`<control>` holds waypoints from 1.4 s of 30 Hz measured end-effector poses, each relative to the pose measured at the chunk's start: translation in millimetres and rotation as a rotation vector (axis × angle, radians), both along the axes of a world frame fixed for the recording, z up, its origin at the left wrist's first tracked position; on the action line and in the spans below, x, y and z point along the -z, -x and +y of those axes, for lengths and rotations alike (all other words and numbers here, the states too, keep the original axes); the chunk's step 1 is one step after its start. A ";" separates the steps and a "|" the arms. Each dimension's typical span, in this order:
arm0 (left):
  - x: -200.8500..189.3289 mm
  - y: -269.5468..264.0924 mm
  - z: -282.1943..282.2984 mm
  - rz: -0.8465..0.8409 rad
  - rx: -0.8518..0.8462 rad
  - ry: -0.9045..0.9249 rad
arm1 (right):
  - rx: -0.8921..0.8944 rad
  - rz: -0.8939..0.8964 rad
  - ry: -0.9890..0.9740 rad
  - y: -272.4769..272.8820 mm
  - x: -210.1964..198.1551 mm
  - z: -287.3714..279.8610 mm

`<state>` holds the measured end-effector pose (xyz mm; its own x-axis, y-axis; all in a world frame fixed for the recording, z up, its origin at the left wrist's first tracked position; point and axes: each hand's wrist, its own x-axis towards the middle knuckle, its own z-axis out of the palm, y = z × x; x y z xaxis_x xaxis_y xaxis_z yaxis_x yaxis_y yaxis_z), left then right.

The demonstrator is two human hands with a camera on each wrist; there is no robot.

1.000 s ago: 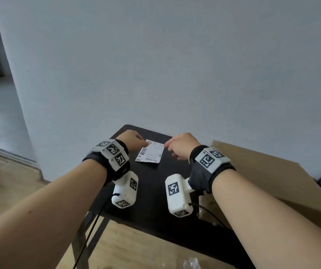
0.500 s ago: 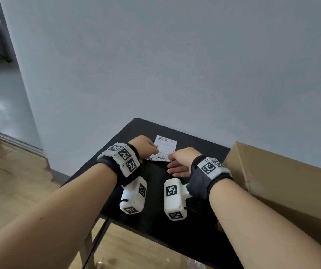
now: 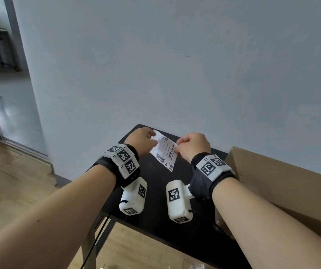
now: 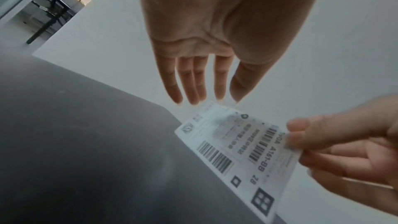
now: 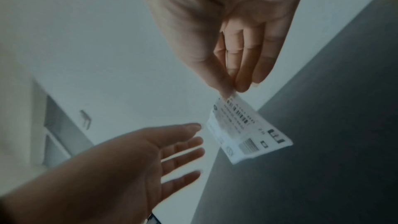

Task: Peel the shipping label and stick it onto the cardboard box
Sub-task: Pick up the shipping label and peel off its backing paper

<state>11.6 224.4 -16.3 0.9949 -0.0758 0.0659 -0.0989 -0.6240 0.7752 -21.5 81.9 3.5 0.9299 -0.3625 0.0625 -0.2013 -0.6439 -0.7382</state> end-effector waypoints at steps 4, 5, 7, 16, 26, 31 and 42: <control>-17.9 13.4 0.8 -0.141 0.078 0.034 | -0.047 -0.092 0.016 16.3 -21.9 2.3; -22.7 19.0 -0.2 -0.173 0.117 0.001 | -0.062 -0.108 0.012 21.3 -26.8 2.0; -31.2 30.4 -3.5 -0.185 0.201 -0.031 | -0.074 -0.142 0.010 33.4 -36.2 0.6; -52.0 62.2 -18.9 -0.193 0.234 0.155 | -0.087 -0.195 0.002 68.8 -56.6 -25.5; -78.7 86.5 -42.9 -0.143 0.217 0.319 | -0.055 -0.221 -0.008 92.6 -70.8 -62.7; -83.4 91.7 -54.2 -0.175 0.213 0.367 | -0.091 -0.228 0.065 100.8 -76.7 -72.9; -88.3 86.3 -59.9 -0.249 0.249 0.253 | -0.146 -0.201 0.111 103.2 -75.8 -79.7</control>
<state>-74.7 164.5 72.0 0.8997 -0.2624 0.3487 -0.4256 -0.3507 0.8342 -124.7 2.2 79.3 0.9368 -0.2057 0.2830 0.0431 -0.7348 -0.6769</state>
